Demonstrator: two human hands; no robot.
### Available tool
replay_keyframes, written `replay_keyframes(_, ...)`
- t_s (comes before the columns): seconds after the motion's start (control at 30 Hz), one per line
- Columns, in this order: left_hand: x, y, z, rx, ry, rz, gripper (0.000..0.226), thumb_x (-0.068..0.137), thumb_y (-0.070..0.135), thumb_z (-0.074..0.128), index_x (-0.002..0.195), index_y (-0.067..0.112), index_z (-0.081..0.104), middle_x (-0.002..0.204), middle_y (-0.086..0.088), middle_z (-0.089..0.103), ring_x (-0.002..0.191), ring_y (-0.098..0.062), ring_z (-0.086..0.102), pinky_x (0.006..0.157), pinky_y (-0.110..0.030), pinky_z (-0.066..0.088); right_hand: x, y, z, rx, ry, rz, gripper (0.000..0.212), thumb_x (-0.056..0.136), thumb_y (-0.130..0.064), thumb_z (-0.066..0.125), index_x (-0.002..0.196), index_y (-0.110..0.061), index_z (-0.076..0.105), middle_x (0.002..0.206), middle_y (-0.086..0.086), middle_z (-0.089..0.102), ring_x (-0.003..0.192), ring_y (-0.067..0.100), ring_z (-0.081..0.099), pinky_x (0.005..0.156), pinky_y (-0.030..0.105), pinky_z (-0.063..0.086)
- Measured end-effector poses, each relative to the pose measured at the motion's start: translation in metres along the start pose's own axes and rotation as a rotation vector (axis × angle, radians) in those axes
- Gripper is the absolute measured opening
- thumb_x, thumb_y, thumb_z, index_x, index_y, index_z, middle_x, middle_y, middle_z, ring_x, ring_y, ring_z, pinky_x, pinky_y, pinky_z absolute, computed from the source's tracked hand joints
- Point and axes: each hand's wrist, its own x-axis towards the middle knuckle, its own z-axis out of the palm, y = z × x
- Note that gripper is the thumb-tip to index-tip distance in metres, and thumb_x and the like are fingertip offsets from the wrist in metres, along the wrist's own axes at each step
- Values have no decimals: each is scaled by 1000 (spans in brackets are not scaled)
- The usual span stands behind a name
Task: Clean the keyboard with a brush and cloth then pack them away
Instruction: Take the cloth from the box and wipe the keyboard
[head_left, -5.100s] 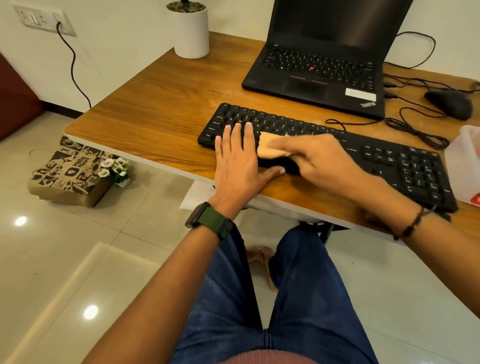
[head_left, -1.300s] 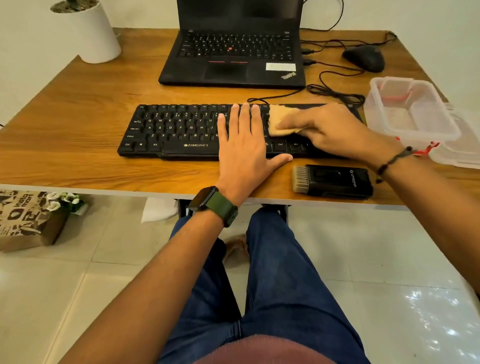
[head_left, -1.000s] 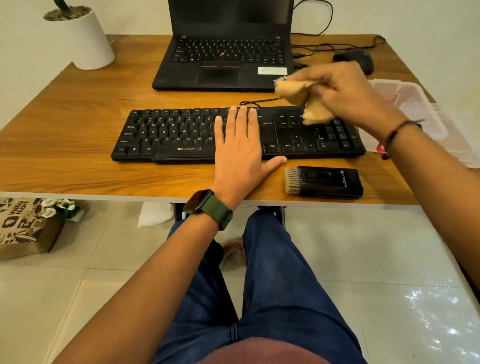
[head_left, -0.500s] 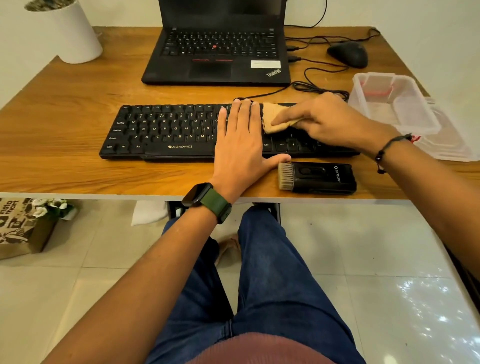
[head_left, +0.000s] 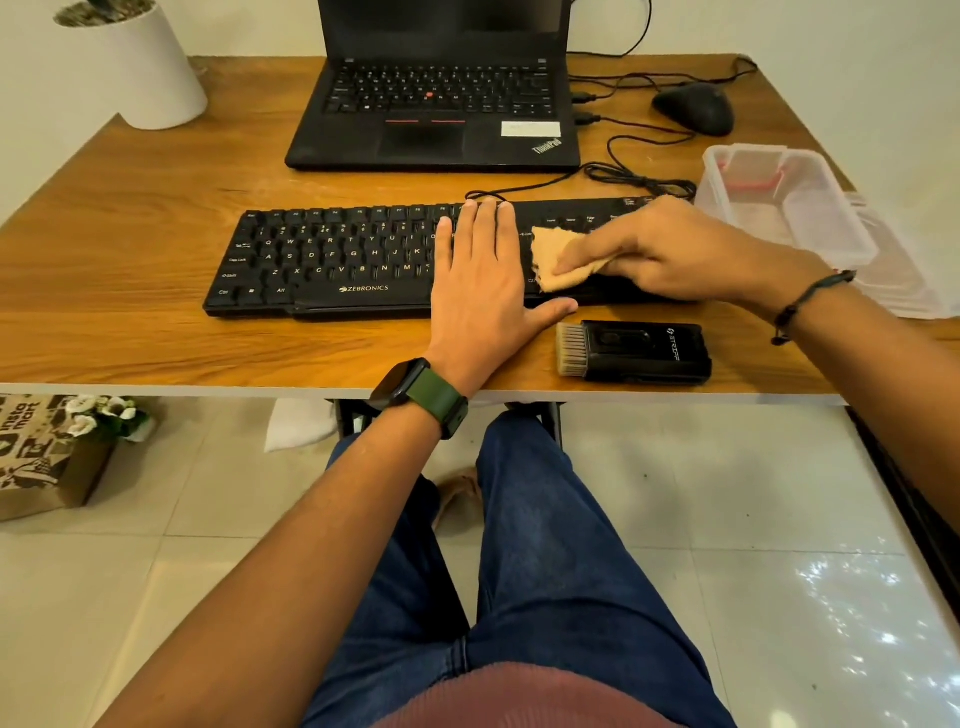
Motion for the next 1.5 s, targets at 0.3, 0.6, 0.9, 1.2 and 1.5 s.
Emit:
replay_keyframes(0.3, 1, 0, 0, -2, 3, -13, 102, 76, 70, 48, 145, 2, 14, 152, -16, 18, 142, -28, 10, 115, -43, 2, 6, -3, 6, -42, 44, 12, 38, 90, -5, 51, 121, -24, 61, 127, 0, 59, 124, 18, 48, 106, 36, 35)
replay_keyframes(0.6, 0, 1, -1, 12, 30, -7, 100, 76, 68, 50, 144, 2, 16, 151, -16, 20, 142, -29, 12, 115, -44, 2, -5, -1, -13, 45, 113, 61, 38, 88, 2, 51, 116, -20, 64, 124, 5, 61, 119, 19, 51, 100, 33, 39)
replay_keyframes(0.9, 3, 1, 0, -1, 40, -3, 99, 76, 66, 53, 144, 3, 17, 151, -16, 21, 142, -29, 11, 115, -43, 0, -21, 0, -23, 185, 124, 152, 41, 91, 0, 47, 120, -26, 59, 114, -11, 54, 103, 4, 47, 76, 9, 36)
replay_keyframes(1.2, 16, 16, 3, 59, 15, 123, 99, 76, 72, 43, 142, 0, 24, 148, -18, 29, 140, -32, 18, 114, -46, 3, 49, 34, -23, -223, 201, 400, 36, 93, -12, 49, 127, -19, 55, 123, 14, 58, 112, 31, 53, 93, 44, 46)
replay_keyframes(1.5, 15, 16, 7, 48, 41, 135, 96, 78, 69, 46, 142, 0, 25, 148, -18, 29, 140, -31, 18, 115, -44, 2, 6, 9, 8, -283, 133, 395, 43, 92, -7, 43, 131, -25, 51, 124, 20, 56, 114, 36, 51, 90, 38, 43)
